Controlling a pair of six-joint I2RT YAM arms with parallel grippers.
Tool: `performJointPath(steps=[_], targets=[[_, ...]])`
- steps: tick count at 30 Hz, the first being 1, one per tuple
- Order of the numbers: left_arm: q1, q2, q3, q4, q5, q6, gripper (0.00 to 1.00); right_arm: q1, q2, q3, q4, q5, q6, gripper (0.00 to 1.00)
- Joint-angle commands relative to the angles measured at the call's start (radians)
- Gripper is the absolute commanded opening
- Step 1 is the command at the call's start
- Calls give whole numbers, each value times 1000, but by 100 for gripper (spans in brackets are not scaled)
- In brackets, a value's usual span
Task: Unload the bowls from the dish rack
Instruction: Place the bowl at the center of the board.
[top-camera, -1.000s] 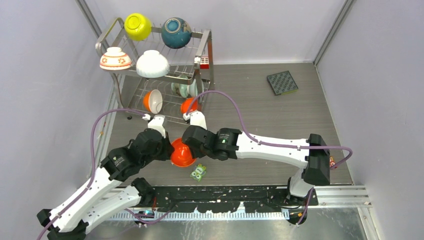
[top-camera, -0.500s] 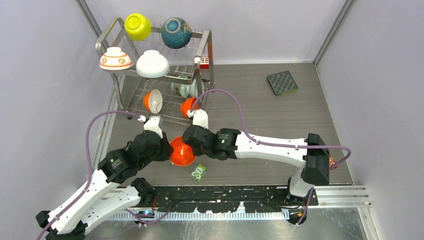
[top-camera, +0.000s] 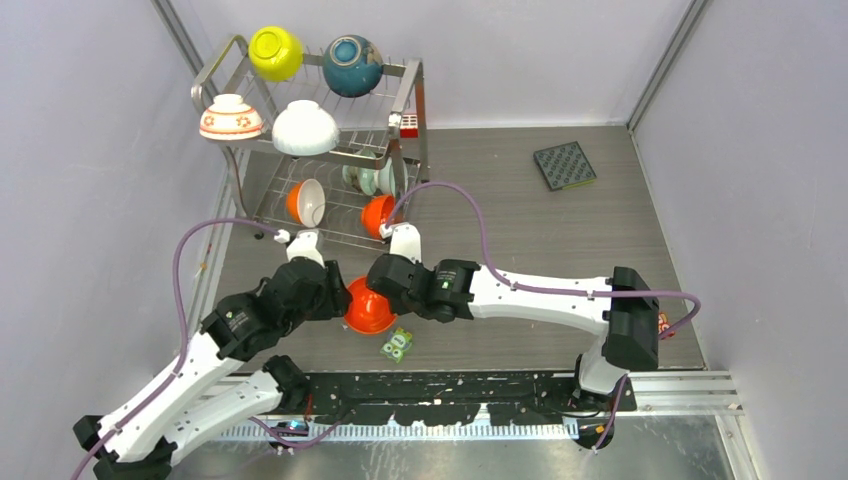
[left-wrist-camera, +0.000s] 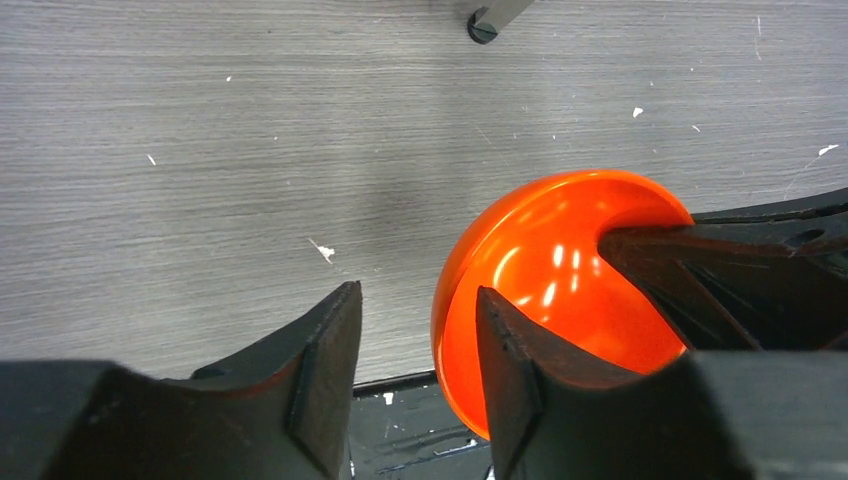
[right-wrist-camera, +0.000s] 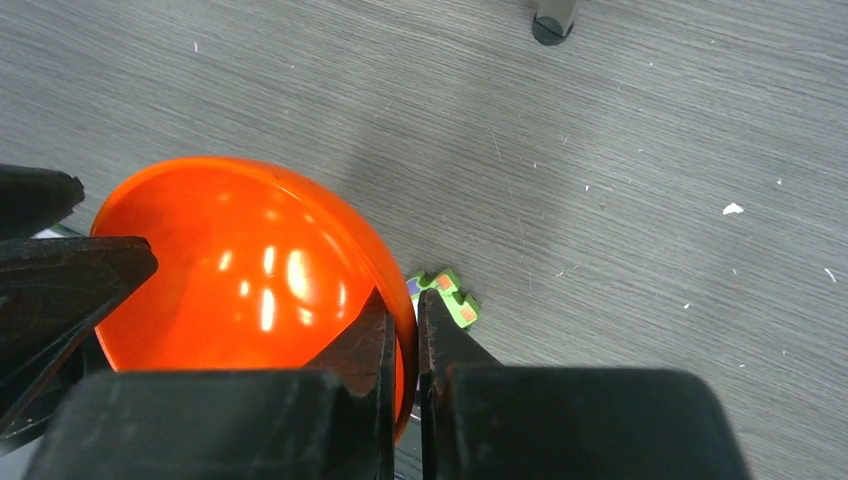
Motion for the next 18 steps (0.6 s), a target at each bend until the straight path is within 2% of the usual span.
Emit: performJointPath(steps=[1, 7, 13, 18], targets=[[-31, 35, 34, -10, -42, -65, 45, -17, -10, -12, 65, 22, 65, 1], [-172, 54, 30, -13, -198, -168, 51, -27, -46, -63, 76, 12, 73, 1], [-241, 159, 35, 29, -222, -187, 46, -36, -94, -138, 90, 11, 94, 1], [-255, 181, 4, 79, -224, -201, 44, -40, -132, -174, 99, 11, 99, 1]])
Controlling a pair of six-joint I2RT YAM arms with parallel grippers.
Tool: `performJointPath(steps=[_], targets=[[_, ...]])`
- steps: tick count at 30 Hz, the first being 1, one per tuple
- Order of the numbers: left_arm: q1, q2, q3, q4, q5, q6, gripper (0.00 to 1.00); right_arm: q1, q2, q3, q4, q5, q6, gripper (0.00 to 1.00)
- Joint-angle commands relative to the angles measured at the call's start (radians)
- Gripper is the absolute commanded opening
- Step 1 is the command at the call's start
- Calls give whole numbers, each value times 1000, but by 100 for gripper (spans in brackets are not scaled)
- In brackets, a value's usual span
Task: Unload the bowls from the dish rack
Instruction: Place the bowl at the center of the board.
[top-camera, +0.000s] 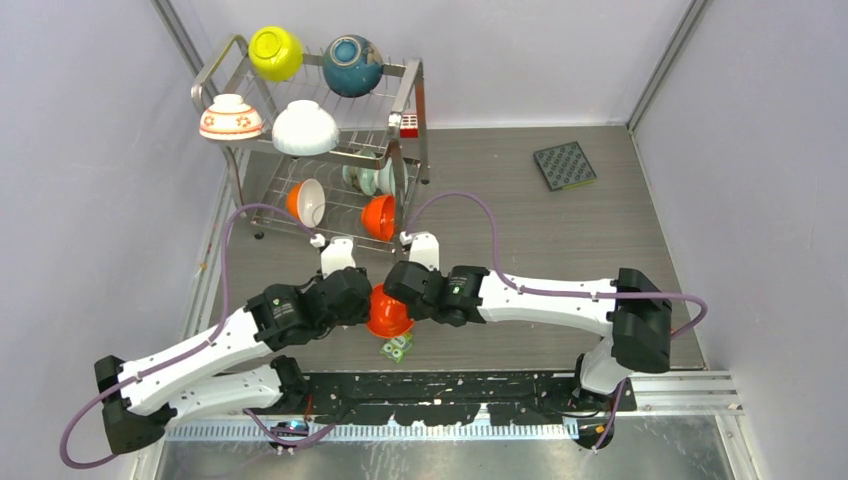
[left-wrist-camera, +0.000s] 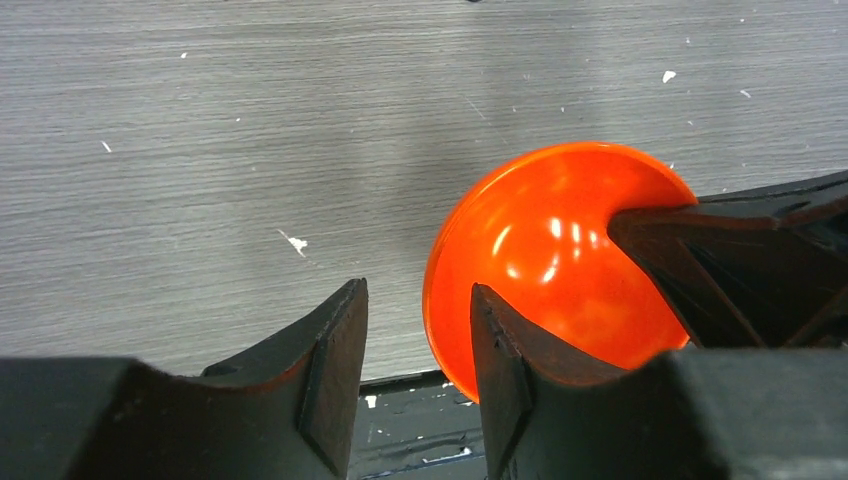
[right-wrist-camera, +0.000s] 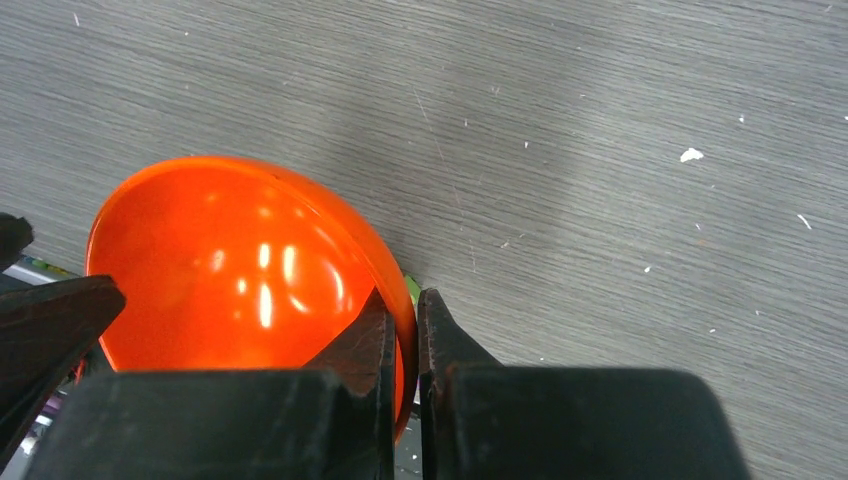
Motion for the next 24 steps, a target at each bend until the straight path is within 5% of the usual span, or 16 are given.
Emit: performJointPath(steps=[1, 11, 19, 24], targets=[[-9, 1, -6, 79, -39, -33, 43, -6, -92, -9, 60, 22, 38, 1], [-23, 44, -24, 139, 14, -34, 36, -8, -114, -34, 85, -4, 51, 1], [-25, 45, -31, 138, 15, -34, 12, -7, -120, -32, 85, -12, 43, 1], [-26, 39, -32, 139, 3, -33, 0, -7, -129, -34, 76, -18, 32, 25]])
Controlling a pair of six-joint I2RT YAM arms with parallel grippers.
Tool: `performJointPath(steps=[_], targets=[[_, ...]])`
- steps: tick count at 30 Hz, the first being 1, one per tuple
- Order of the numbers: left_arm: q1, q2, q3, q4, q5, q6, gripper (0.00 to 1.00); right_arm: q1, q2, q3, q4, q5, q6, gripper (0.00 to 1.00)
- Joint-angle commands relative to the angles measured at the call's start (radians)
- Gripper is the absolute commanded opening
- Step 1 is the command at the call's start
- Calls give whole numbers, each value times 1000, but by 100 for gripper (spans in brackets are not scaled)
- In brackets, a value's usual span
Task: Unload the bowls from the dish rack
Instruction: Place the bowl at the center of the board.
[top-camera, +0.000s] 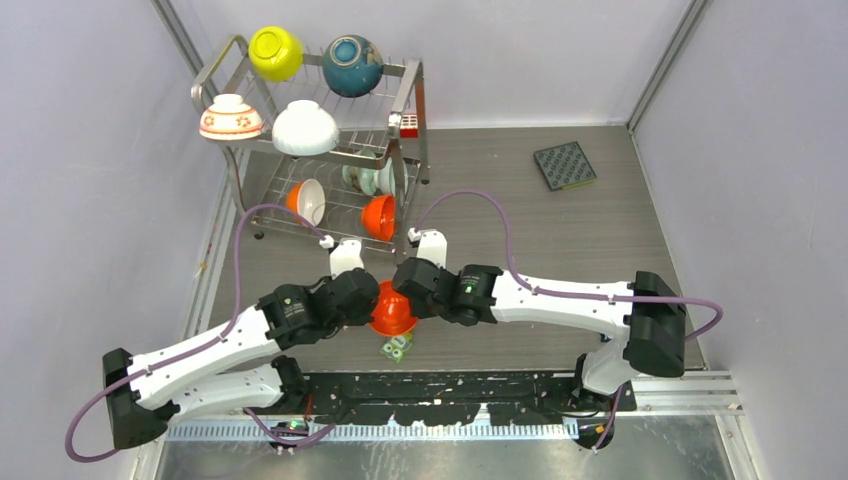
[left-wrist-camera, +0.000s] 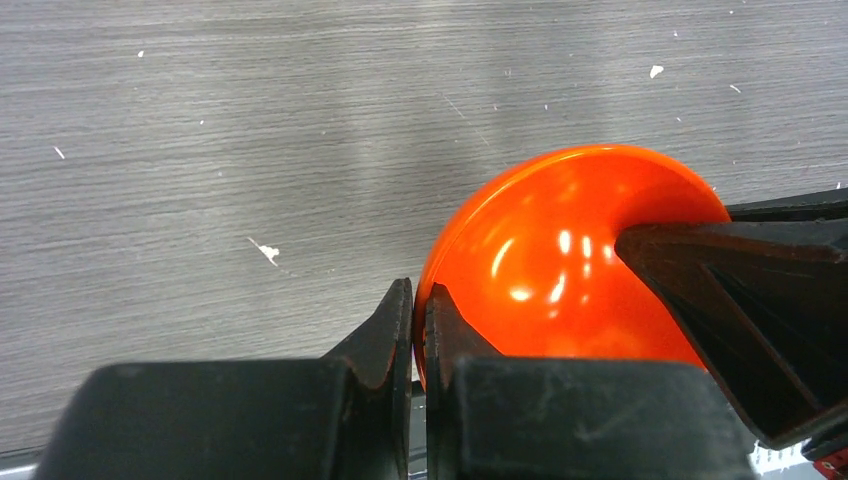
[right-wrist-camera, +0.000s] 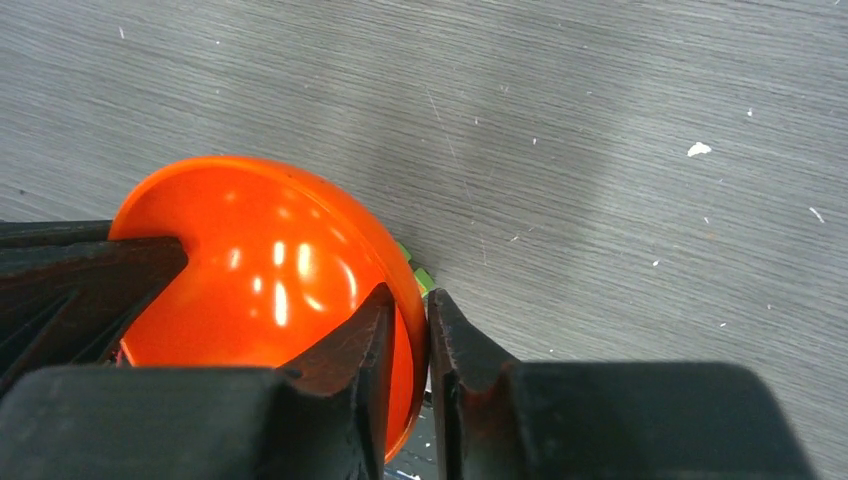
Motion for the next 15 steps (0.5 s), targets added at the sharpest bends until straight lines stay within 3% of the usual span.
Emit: performJointPath(steps=[1, 3, 6, 15], targets=[[-8, -11, 3, 54, -13, -22, 0, -1, -58, 12, 50, 8, 10, 33], [-7, -12, 5, 49, -21, -25, 0, -1, -63, 13, 41, 7, 5, 44], [-7, -13, 11, 30, -36, -36, 0, 0, -82, 9, 24, 17, 4, 46], [-7, -18, 10, 28, -46, -57, 0, 0, -75, 9, -12, 22, 1, 23]])
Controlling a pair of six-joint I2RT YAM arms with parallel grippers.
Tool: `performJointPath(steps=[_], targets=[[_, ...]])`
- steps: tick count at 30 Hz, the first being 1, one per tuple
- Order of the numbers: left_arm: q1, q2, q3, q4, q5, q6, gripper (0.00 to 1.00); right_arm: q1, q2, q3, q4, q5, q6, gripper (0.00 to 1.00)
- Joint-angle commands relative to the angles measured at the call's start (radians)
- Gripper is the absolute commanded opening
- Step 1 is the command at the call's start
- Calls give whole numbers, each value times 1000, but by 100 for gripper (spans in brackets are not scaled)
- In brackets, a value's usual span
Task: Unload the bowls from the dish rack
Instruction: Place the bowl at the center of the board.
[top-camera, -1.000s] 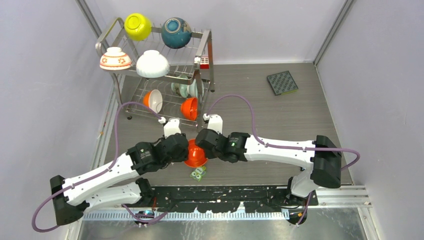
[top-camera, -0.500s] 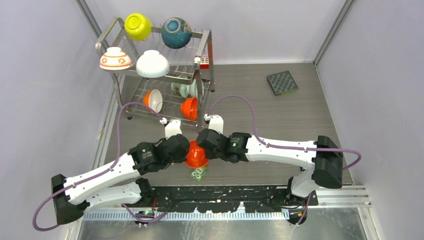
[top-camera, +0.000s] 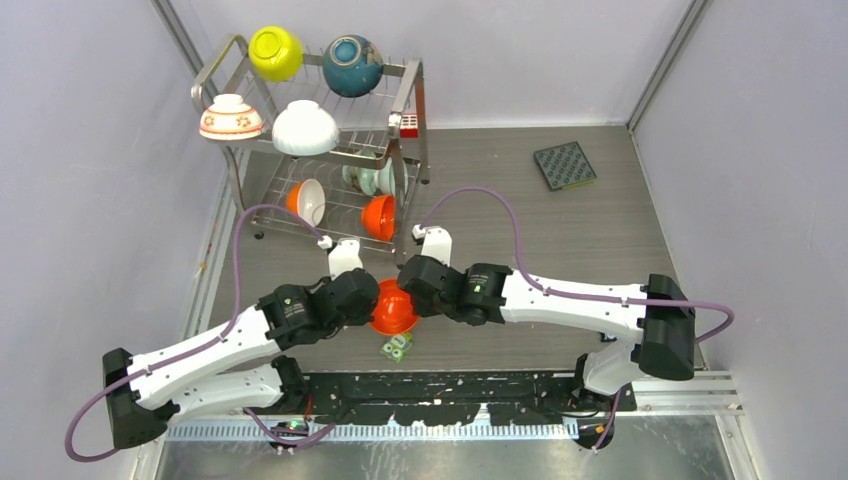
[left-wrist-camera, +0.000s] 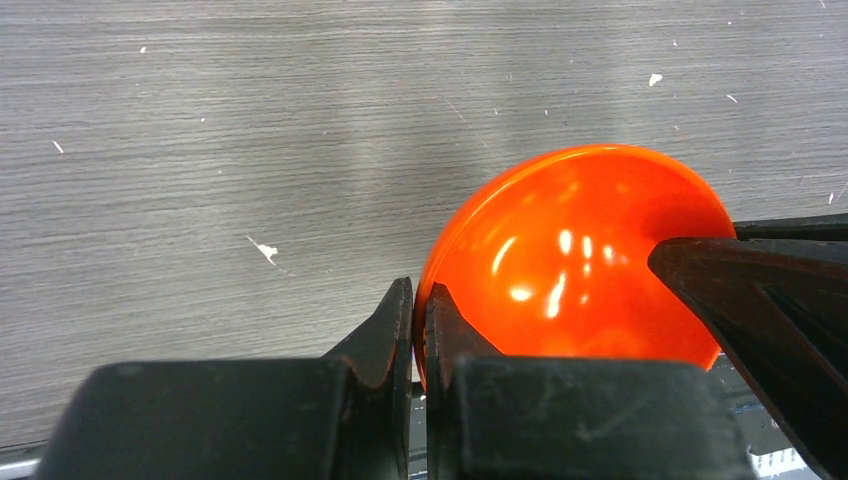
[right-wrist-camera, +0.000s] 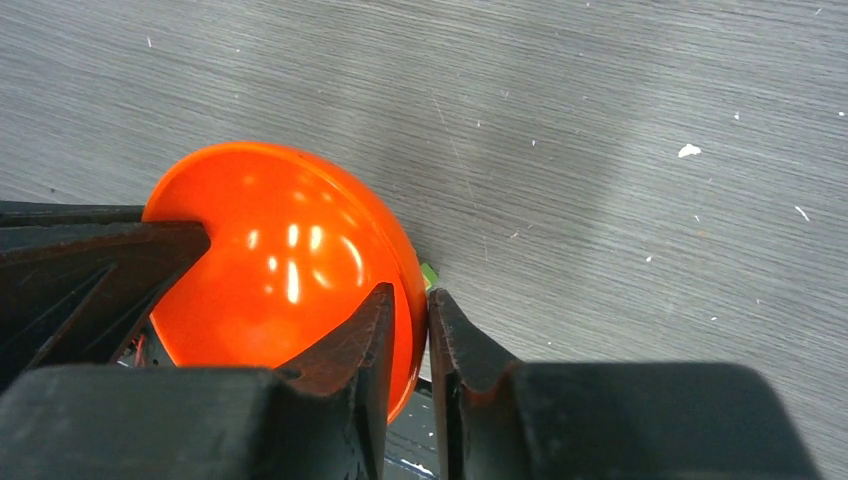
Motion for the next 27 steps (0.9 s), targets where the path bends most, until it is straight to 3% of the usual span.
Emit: performJointPath(steps=[1, 3, 6, 8, 12, 16, 22, 27], targets=[[-3, -18, 11, 31, -34, -35, 0, -1, -23, 10, -6, 24, 5, 22], [-3, -21, 9, 38, -31, -35, 0, 0, -20, 8, -14, 25, 4, 17], [-4, -26, 12, 39, -28, -34, 0, -1, -27, 11, -26, 34, 2, 2], [-2, -31, 16, 40, -24, -17, 4, -1, -49, 25, -54, 51, -11, 1], [-3, -56, 33, 28, -25, 20, 51, -1, -109, 68, -142, 69, -57, 1], [-4, -101, 51, 10, -39, 55, 74, -1, -173, 134, -283, 93, -93, 1], [-3, -254, 16, 36, -109, 175, 88, -31, -259, 314, -556, 207, -158, 1], [-3, -424, -86, 113, -114, 242, 88, -275, -339, 331, -582, 173, -267, 1]])
